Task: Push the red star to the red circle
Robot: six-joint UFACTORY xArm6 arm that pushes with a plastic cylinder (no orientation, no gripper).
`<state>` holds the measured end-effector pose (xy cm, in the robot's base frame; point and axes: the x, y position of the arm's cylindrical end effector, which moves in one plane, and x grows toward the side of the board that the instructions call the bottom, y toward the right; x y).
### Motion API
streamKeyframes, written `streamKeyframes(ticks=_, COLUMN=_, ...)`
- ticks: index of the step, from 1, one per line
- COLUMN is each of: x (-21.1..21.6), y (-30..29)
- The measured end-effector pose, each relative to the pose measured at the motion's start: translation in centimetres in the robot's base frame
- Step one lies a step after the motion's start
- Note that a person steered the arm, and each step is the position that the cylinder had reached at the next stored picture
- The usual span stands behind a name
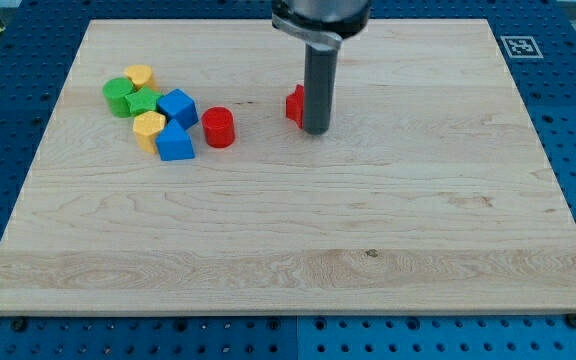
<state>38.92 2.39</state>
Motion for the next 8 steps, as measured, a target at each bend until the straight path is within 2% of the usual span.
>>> streamKeyframes(ticks=1, x=-3.4, y=-0.7)
streamKeyframes(ticks=2, x=-3.6, y=-0.7)
streamKeyframes(ticks=3, x=-3.3, y=2.3)
streamKeyframes(ticks=4, x=-5.0, y=5.9)
streamKeyframes(ticks=5, x=-7.6, y=5.5)
streamKeyframes(ticks=6, x=-9.6, y=2.3)
streamKeyframes(ticks=8, x=-8.8, y=0.0)
